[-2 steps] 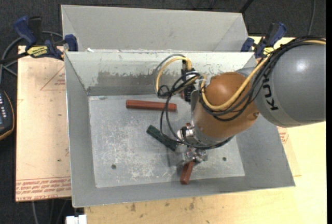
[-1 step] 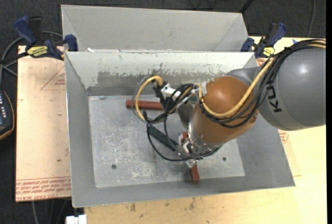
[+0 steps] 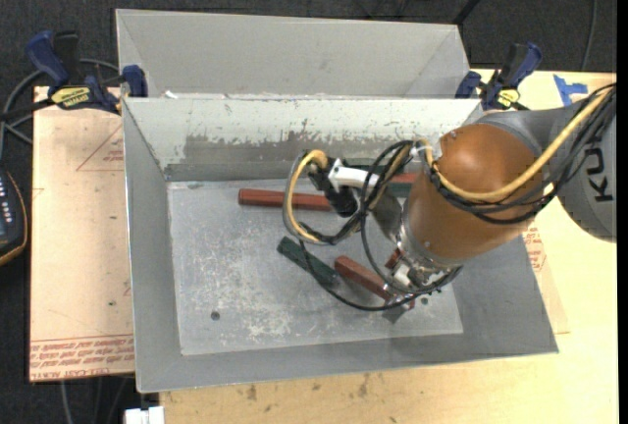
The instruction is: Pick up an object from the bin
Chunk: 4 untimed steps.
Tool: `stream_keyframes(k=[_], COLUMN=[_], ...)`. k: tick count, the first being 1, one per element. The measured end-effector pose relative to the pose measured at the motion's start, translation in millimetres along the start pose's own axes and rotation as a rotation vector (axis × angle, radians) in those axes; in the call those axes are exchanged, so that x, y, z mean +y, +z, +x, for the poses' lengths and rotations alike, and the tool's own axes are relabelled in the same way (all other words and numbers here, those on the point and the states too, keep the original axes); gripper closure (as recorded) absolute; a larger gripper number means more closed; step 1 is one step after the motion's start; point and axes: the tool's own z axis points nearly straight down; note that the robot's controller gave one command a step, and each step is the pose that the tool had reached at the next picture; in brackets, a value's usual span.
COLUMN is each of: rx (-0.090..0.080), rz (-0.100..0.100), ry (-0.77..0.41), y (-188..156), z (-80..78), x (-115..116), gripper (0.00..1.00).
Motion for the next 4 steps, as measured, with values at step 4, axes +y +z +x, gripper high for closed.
stream_keyframes(k=[4], rx=[0.001], rz=[0.008], ry=[0.258], y=[-4], z=[95.7], x=[-91], gripper=[0.00])
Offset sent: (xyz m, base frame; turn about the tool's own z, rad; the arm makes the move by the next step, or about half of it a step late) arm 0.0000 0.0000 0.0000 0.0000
